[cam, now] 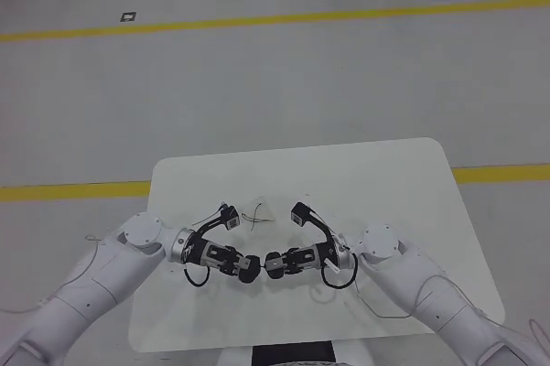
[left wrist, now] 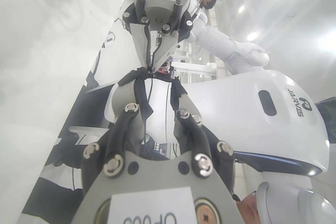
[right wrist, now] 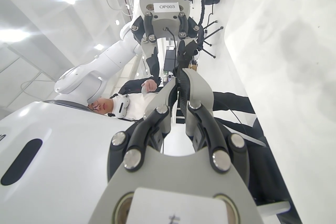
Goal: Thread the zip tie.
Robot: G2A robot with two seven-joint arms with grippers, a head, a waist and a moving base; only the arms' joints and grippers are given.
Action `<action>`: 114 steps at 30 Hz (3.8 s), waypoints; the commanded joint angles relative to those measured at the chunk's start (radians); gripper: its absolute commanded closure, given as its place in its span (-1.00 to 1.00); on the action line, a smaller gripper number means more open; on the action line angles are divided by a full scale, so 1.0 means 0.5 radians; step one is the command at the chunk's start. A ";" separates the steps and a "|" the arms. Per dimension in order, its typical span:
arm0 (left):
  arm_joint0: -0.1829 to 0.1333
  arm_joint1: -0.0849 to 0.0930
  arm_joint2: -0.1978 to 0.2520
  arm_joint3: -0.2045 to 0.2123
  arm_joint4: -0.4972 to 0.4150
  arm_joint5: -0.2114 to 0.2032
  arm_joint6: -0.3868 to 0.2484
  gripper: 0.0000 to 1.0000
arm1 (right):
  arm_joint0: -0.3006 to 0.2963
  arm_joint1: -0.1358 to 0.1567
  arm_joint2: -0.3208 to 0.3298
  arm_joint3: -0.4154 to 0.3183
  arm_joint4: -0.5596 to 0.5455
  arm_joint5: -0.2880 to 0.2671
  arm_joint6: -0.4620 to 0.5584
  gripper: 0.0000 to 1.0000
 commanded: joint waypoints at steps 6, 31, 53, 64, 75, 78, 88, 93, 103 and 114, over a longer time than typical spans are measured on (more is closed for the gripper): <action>0.000 -0.007 -0.011 0.003 0.004 0.000 0.000 0.62 | 0.004 -0.005 -0.007 0.002 0.012 -0.008 0.008 1.00; 0.032 -0.024 -0.059 0.000 0.032 0.000 0.000 0.76 | -0.022 -0.011 -0.007 -0.025 0.040 -0.019 0.014 1.00; 0.092 -0.028 -0.130 -0.037 0.070 0.000 0.000 0.82 | -0.046 -0.011 -0.006 -0.070 0.040 -0.017 0.011 1.00; 0.111 -0.027 -0.148 -0.047 0.071 0.000 0.000 1.00 | -0.052 -0.010 -0.001 -0.085 0.037 -0.009 0.007 1.00; 0.153 -0.006 -0.209 -0.069 0.059 0.000 0.000 1.00 | -0.067 0.002 0.038 -0.096 0.004 0.000 -0.022 -1.00; 0.167 0.002 -0.223 -0.074 0.063 0.000 0.000 1.00 | -0.080 0.012 0.070 -0.102 -0.007 0.000 -0.028 -1.00; 0.179 0.027 -0.353 -0.236 0.200 0.000 0.000 1.00 | -0.158 0.057 0.199 -0.170 -0.099 -0.012 -0.081 -1.00; 0.179 0.027 -0.353 -0.236 0.200 0.000 0.000 1.00 | -0.158 0.057 0.199 -0.170 -0.099 -0.012 -0.081 -1.00; 0.215 0.067 -0.486 -0.139 0.262 0.054 0.169 1.00 | -0.158 0.057 0.199 -0.170 -0.099 -0.012 -0.081 -1.00; 0.458 0.206 -0.856 -0.038 0.497 0.173 0.398 1.00 | -0.158 0.057 0.199 -0.170 -0.099 -0.012 -0.081 -1.00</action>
